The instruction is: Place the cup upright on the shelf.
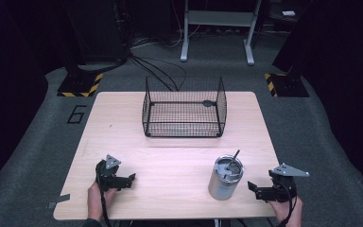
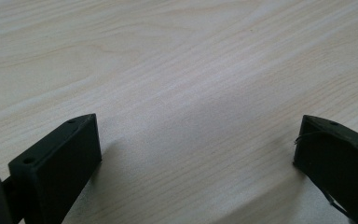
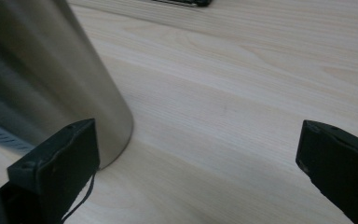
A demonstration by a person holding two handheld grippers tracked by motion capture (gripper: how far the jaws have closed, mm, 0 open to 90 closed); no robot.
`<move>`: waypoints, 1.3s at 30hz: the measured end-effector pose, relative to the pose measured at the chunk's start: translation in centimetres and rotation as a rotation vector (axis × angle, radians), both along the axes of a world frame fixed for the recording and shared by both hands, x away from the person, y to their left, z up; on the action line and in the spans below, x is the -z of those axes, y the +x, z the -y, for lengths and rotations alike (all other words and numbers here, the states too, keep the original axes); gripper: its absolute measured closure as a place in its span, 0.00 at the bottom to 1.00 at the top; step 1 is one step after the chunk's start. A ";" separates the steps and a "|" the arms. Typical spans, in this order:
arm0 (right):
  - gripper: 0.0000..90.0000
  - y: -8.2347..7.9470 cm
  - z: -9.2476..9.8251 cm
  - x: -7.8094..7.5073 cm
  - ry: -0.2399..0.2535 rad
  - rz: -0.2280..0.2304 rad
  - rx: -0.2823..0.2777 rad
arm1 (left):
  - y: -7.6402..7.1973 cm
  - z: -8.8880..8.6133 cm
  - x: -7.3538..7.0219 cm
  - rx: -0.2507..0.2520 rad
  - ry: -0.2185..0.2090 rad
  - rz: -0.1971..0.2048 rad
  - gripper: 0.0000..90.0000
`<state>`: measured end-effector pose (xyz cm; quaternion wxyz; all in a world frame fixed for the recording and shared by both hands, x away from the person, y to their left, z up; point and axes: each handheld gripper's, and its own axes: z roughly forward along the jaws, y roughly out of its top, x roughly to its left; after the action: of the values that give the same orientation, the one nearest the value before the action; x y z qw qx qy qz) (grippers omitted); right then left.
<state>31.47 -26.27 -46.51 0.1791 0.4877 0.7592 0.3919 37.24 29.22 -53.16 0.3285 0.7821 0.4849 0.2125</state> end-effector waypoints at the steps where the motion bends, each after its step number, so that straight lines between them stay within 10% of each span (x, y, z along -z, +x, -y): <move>1: 0.00 -0.2 -0.2 -0.2 -0.001 0.006 -0.016 | 0.0 0.0 0.0 0.000 0.000 -0.001 0.00; 22: 0.00 -1.7 -4.2 -2.4 0.041 0.057 -0.231 | 0.0 0.0 0.0 0.001 0.000 -0.001 0.00; 39: 0.00 -0.3 -7.6 -2.8 0.059 0.128 -0.288 | 0.0 0.0 0.0 0.000 -0.001 -0.001 0.00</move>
<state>31.12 -18.72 -43.73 0.1547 0.3530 0.7965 0.4658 37.24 29.23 -53.16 0.3285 0.7823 0.4850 0.2119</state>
